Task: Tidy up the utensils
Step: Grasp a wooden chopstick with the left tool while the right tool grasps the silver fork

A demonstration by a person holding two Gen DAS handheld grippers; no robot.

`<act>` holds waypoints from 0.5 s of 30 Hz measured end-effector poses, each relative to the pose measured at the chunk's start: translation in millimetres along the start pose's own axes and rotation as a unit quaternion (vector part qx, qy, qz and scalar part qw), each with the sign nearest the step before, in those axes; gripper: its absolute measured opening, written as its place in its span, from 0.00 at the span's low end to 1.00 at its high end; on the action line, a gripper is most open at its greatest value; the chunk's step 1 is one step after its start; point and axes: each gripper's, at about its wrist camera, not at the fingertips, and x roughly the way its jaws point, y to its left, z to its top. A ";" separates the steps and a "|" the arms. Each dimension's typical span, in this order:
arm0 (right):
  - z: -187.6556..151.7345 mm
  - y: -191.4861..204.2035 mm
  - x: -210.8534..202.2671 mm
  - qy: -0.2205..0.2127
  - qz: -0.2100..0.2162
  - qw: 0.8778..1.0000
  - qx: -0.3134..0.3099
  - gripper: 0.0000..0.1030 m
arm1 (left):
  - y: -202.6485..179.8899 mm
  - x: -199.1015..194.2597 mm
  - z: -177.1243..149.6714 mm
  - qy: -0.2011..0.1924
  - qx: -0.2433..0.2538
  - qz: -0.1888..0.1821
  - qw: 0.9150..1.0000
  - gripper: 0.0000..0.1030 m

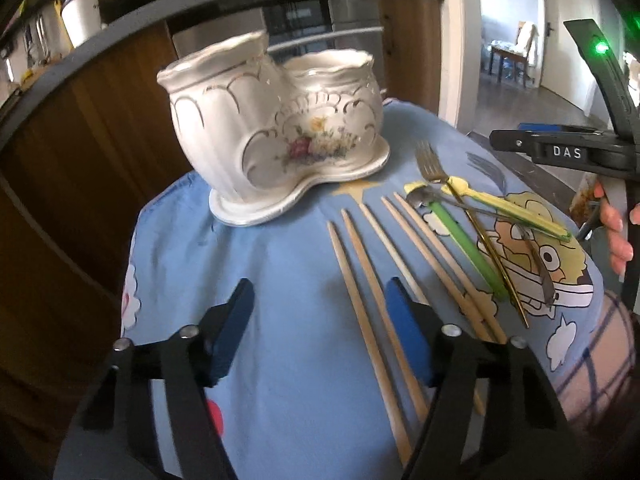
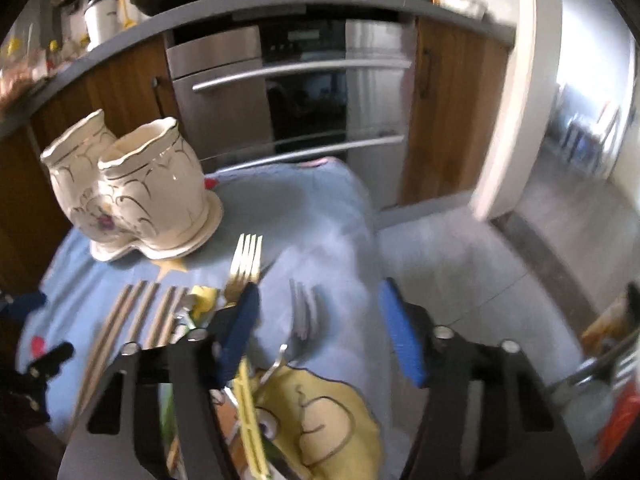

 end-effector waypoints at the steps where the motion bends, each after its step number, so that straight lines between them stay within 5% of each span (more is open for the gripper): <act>1: 0.0 0.8 4.0 0.007 0.003 1.000 -0.004 0.51 | 0.6 1.2 -1.5 0.013 -0.008 -0.004 1.000 0.55; 3: 0.6 2.0 8.2 0.017 0.008 1.000 -0.009 0.39 | 2.7 4.8 -5.0 0.037 -0.024 -0.023 0.999 0.49; 10: -4.9 5.0 17.4 0.058 0.021 0.998 -0.003 0.35 | 1.4 14.4 2.1 0.074 -0.028 -0.066 0.995 0.41; 15: -4.2 13.0 20.0 0.061 0.015 0.998 -0.009 0.32 | -2.6 21.6 2.3 0.093 0.003 -0.057 0.994 0.41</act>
